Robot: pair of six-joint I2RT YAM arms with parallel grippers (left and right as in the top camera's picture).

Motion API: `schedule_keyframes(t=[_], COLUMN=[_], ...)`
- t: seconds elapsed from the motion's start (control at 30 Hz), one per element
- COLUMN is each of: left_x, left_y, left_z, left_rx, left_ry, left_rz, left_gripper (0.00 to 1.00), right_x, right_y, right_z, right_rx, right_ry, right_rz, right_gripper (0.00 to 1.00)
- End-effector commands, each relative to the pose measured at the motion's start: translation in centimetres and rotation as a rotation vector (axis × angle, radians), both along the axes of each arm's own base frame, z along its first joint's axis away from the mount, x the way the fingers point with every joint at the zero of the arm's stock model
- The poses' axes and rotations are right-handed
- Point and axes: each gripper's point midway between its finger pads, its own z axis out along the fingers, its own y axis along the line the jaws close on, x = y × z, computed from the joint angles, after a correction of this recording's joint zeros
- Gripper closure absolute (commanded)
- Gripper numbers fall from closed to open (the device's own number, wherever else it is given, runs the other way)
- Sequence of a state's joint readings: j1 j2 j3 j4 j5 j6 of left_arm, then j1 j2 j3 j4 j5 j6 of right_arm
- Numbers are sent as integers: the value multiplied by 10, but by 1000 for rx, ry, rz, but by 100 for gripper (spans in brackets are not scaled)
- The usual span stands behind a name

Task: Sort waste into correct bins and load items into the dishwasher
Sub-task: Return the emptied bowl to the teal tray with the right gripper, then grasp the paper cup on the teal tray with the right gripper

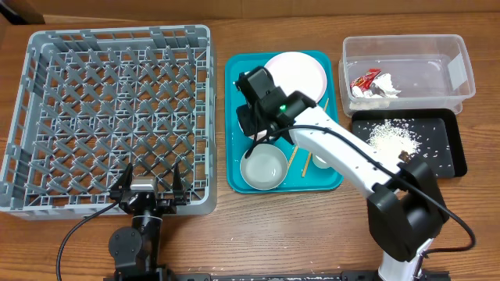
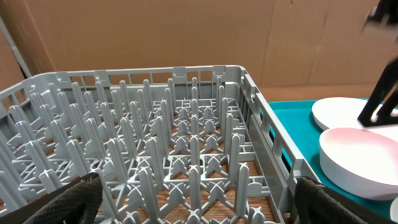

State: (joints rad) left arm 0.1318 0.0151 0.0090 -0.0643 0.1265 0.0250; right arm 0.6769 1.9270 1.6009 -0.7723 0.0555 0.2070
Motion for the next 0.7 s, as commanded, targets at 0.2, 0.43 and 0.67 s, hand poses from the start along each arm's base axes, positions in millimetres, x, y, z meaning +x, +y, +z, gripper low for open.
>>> schedule_keyframes(t=[0.2,0.43,0.67], left_x=[0,0,0], left_y=[2,2,2], left_z=[0,0,0], left_rx=[-9,-9,-9], left_ry=[-4,-4,-4], left_rz=[9,9,9], left_gripper=[0,0,0], right_x=[-25,-40,-44], right_y=[-60,-92,-122], right_z=[64,38,14], right_rx=[44,-52,-163], right_ry=[152,251,264], right_rz=[-330,-383,-440], right_gripper=[56,55,50])
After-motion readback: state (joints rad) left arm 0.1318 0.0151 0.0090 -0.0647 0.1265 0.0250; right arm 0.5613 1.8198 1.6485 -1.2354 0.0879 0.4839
